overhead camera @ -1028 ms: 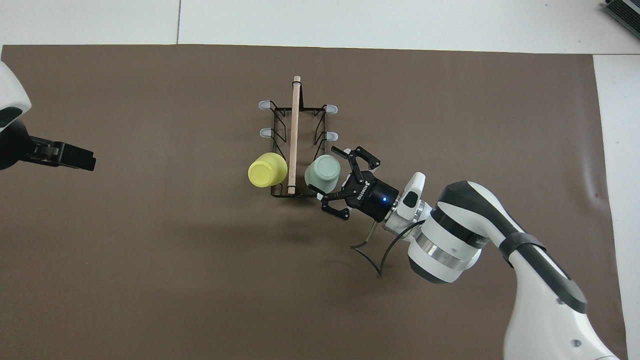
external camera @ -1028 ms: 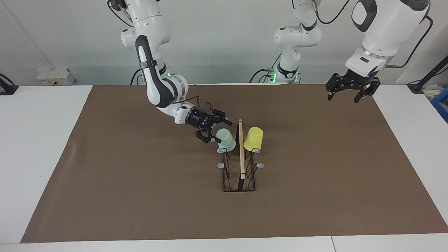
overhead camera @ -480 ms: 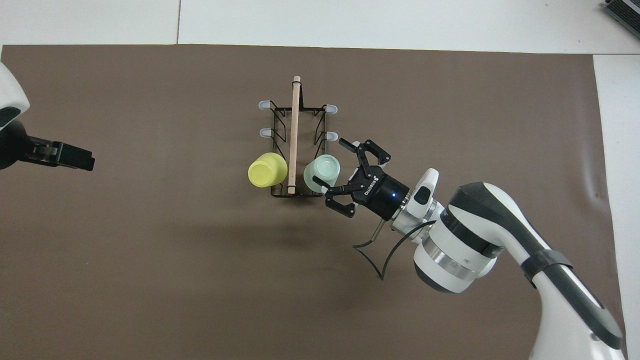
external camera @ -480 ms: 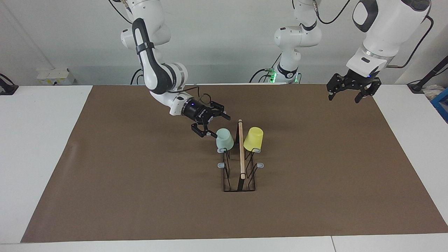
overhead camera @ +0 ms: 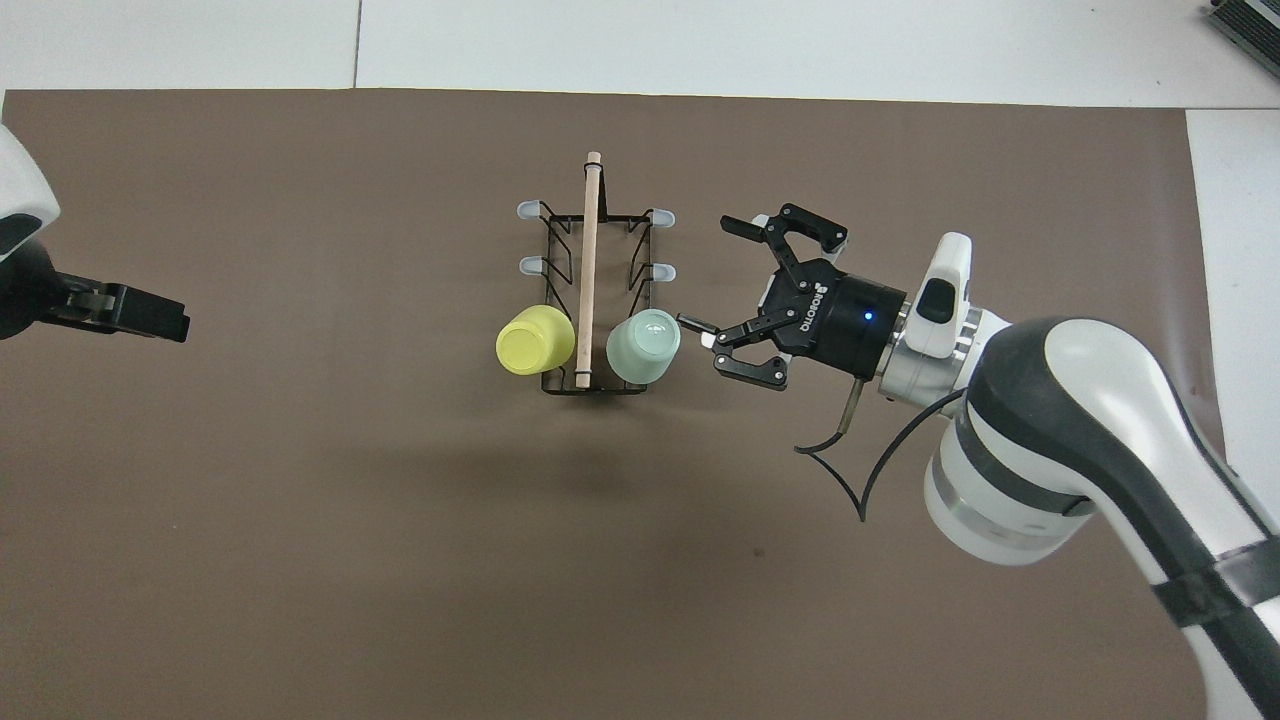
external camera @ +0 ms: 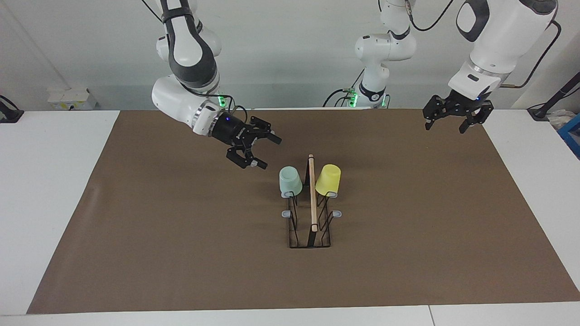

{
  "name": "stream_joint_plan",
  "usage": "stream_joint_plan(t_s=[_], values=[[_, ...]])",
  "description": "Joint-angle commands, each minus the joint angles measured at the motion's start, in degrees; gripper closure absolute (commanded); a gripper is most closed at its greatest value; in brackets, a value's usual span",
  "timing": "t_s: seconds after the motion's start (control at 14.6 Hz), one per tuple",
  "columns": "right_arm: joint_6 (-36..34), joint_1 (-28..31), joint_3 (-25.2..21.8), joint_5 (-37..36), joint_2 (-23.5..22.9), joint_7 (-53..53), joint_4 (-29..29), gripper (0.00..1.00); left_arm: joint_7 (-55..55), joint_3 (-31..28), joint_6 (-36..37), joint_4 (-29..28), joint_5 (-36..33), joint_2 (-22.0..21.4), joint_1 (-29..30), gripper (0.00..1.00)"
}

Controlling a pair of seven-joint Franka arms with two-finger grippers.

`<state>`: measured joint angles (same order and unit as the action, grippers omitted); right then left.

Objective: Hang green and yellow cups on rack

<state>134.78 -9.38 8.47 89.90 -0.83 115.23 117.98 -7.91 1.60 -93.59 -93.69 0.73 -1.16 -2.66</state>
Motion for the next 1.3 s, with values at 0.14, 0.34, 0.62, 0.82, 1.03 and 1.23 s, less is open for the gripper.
stream_joint_plan(t_s=[0.14, 0.34, 0.62, 0.82, 1.03, 1.23], values=[[-15.21, 7.25, -0.21, -24.44, 1.0, -14.55, -4.41, 0.0, 0.52, -0.1, 0.16, -1.84, -0.9, -1.74, -0.15, 0.0], [-24.71, 9.99, -0.21, -41.42, 0.91, -25.02, -9.96, 0.0, 0.52, -0.1, 0.16, -1.84, -0.9, -1.74, -0.15, 0.0], [-28.52, 10.17, -0.21, -52.77, 1.88, -30.13, -10.32, 0.0, 0.52, -0.1, 0.16, -1.84, -0.9, -1.74, -0.15, 0.0], [-29.75, 9.48, 0.14, -65.08, 2.41, -41.09, -11.28, 0.0, 0.52, -0.1, 0.16, -1.84, -0.9, -1.74, -0.15, 0.0], [-31.85, 9.03, 0.05, -70.64, 2.5, -53.4, -11.72, 0.0, 0.52, -0.1, 0.16, -1.84, -0.9, -1.74, -0.07, 0.0], [-33.61, 9.73, -0.21, -72.49, 2.41, -66.75, -12.16, 0.0, 0.52, -0.1, 0.25, -1.84, -0.9, -1.74, 0.02, 0.0]])
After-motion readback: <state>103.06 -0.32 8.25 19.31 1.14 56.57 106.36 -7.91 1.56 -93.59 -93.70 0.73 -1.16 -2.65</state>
